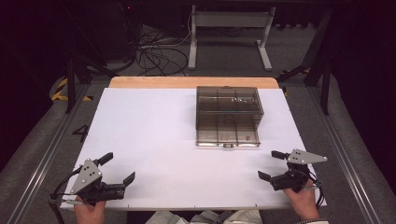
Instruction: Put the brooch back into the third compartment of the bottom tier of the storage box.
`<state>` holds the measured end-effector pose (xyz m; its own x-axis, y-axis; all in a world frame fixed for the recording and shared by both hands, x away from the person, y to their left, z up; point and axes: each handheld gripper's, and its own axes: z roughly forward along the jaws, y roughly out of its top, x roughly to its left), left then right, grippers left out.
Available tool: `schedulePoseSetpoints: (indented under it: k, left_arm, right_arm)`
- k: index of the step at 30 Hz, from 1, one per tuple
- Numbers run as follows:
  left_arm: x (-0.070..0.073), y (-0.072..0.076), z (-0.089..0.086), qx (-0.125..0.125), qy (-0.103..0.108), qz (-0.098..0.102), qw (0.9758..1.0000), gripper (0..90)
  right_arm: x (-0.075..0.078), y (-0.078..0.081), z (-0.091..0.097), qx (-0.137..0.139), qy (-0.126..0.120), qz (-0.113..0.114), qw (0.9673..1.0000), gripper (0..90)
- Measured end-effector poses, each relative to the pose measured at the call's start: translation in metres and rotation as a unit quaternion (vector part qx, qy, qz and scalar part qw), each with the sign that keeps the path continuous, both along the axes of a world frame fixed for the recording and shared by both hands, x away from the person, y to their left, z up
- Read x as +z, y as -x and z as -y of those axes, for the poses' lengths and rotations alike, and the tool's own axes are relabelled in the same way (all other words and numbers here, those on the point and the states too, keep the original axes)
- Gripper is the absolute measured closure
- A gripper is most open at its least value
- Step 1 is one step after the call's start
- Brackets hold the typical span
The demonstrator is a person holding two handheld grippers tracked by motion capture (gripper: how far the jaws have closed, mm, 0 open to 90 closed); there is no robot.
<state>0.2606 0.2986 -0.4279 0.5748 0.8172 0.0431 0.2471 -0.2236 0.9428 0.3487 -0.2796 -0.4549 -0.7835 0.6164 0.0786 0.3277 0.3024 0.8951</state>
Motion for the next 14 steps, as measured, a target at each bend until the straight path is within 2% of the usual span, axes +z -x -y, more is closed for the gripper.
schedulePoseSetpoints:
  k: [14]
  left_arm:
    - [-0.0018,0.0018,-0.0016,-0.001,0.011,0.000,0.9999,1.6]
  right_arm:
    - [0.0071,0.0052,-0.0023,-0.003,0.016,0.028,0.9995,0.0]
